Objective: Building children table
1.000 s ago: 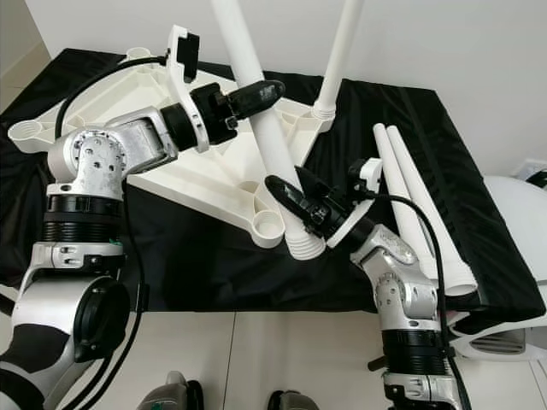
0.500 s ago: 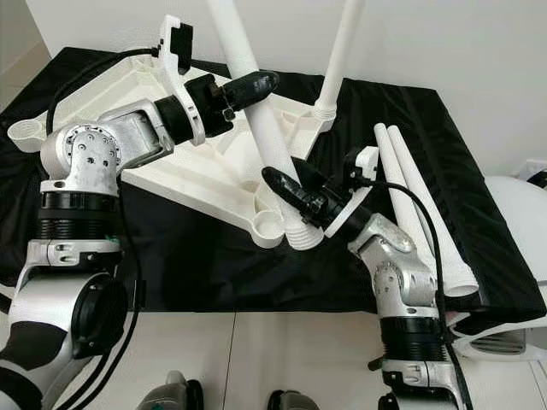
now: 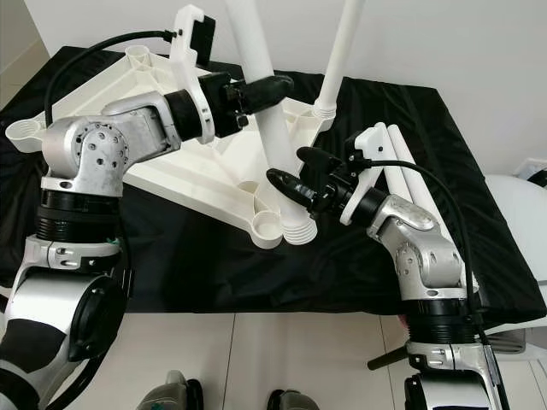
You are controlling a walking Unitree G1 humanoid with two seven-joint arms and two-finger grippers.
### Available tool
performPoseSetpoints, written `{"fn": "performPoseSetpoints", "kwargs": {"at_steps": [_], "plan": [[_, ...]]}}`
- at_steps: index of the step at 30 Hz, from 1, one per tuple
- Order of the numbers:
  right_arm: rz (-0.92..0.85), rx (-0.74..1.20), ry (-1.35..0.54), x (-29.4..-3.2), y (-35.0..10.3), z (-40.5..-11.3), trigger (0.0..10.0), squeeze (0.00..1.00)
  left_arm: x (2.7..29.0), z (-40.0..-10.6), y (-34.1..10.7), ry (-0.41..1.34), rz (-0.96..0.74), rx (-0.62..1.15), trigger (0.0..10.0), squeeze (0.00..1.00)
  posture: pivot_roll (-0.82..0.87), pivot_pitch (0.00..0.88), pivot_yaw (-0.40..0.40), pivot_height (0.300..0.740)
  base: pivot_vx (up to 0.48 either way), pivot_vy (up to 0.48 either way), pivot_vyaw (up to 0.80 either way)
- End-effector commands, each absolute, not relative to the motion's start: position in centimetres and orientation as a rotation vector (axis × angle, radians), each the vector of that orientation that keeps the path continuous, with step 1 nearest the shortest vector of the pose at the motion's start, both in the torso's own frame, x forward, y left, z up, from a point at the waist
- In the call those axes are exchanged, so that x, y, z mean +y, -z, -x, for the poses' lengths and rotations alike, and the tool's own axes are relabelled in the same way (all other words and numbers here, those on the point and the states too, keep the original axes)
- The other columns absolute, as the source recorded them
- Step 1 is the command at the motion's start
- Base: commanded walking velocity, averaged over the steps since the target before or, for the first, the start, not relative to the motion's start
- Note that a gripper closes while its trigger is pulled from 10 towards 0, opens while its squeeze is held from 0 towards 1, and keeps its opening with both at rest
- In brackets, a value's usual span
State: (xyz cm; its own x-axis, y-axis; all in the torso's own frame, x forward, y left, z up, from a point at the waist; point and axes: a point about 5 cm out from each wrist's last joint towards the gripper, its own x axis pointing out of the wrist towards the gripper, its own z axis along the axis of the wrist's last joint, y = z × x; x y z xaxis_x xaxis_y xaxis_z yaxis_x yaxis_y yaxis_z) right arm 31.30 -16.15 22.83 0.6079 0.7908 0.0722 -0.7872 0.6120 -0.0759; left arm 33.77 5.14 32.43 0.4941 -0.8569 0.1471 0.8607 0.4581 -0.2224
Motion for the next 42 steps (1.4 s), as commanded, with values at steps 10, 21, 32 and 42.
{"fn": "performPoseSetpoints", "kwargs": {"at_steps": [10,21,32,42], "plan": [[0.107,0.041,-0.986,-15.6,-21.1,-30.7,10.0,0.0,4.4,-32.7,-33.5,1.119,0.239,-0.079,10.0,0.0,-0.04,0.099,-0.046,0.74,0.0,0.0,0.0],[0.094,0.017,-0.998,-14.8,-22.1,-31.3,10.0,0.0,3.8,-32.1,-33.5,1.15,0.224,-0.088,10.0,0.0,-0.05,0.098,-0.044,0.74,0.0,0.0,0.0],[0.109,0.018,-0.988,-15.4,-23.4,-31.8,10.0,0.0,3.6,-31.8,-33.2,1.163,0.198,-0.088,10.0,0.0,-0.05,0.104,-0.049,0.74,0.0,0.0,0.0],[0.131,0.069,-0.987,-15.7,-23.1,-31.8,7.0,0.0,3.5,-31.6,-33.3,1.167,0.191,-0.095,10.0,0.0,-0.05,0.106,-0.048,0.74,0.0,0.0,0.0]]}}
